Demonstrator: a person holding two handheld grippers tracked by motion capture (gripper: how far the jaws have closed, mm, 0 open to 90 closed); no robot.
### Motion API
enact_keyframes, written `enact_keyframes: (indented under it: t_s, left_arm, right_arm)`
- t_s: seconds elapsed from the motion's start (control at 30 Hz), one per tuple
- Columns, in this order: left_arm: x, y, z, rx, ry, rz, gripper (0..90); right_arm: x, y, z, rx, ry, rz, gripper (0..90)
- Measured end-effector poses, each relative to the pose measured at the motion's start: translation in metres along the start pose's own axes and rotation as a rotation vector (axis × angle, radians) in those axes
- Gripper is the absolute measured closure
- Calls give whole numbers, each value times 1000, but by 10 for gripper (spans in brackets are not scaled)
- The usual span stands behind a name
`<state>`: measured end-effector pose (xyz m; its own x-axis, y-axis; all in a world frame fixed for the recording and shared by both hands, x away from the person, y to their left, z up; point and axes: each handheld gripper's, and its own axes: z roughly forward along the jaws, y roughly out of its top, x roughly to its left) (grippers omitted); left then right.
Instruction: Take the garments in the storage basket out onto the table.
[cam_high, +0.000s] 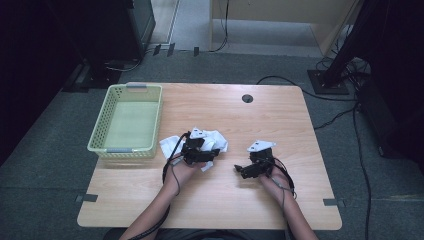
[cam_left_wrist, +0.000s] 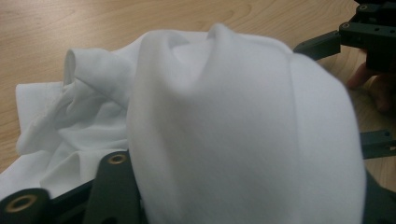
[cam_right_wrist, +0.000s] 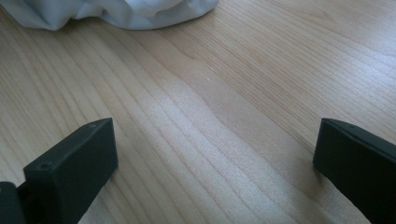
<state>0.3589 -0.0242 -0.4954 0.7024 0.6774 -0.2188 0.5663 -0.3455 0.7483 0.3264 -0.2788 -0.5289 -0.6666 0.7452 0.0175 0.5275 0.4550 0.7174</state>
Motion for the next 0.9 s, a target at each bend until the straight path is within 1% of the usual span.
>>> enact_keyframes:
  t_s: [0.03, 0.07, 0.13, 0.2, 0.23, 0.27, 0.3, 0.33, 0.37, 0.43, 0.47, 0.5, 0.57, 0.6, 0.67, 0.7, 0.83, 0.87, 0.9]
  left_arm:
    - [0, 0, 0, 3, -2, 3, 406]
    - [0, 1, 0, 2, -2, 11, 396]
    - [1, 1, -1, -6, -7, 34, 311]
    - [3, 2, -2, 7, -12, 37, 308]
    - [4, 2, -3, 5, -10, 34, 284]
    - [4, 2, -4, 6, -15, 22, 282]
    - [6, 2, -5, 6, -21, 17, 282]
    - [6, 2, -6, -3, -19, 16, 282]
    - [7, 2, -7, -14, -16, 30, 281]
    - [6, 2, -8, -25, -7, 41, 234]
    - [7, 3, -9, -23, -4, 48, 222]
    - [6, 3, -10, -30, 3, 61, 221]
    - [6, 4, -12, -37, 21, 101, 217]
    - [5, 5, -14, -35, 24, 107, 215]
    - [6, 6, -16, -37, 30, 110, 215]
    - [6, 7, -17, -36, 26, 108, 215]
    - [6, 8, -20, -31, 24, 118, 215]
    - [6, 8, -21, -33, 23, 121, 215]
    - [6, 8, -23, -33, 24, 123, 215]
  right_arm:
    - [0, 0, 0, 0, 0, 0, 0]
    - [0, 0, 0, 0, 0, 0, 0]
    - [0, 0, 0, 1, 1, 0, 0]
    - [0, 0, 0, 1, 1, 0, 0]
    - [0, 0, 0, 1, 1, 0, 0]
    - [0, 0, 0, 0, -2, 0, 0]
    - [1, 1, 1, 0, -8, 5, 0]
    - [1, 1, 1, -1, -11, 9, 0]
    - [1, 1, 1, -1, -13, 10, 0]
    - [2, 1, 1, -1, -14, 10, 0]
    - [2, 1, 1, -1, -14, 10, 0]
    - [2, 1, 1, -1, -14, 10, 0]
    - [2, 1, 2, -2, -15, 11, 0]
    - [2, 1, 2, -3, -15, 11, 0]
    - [3, 2, 2, -1, -13, 10, 0]
    - [3, 2, 2, -1, -13, 10, 0]
    - [4, 2, 2, -3, -29, 26, 0]
    - [5, 2, 2, -3, -33, 30, 8]
    - [5, 3, 2, -4, -35, 34, 38]
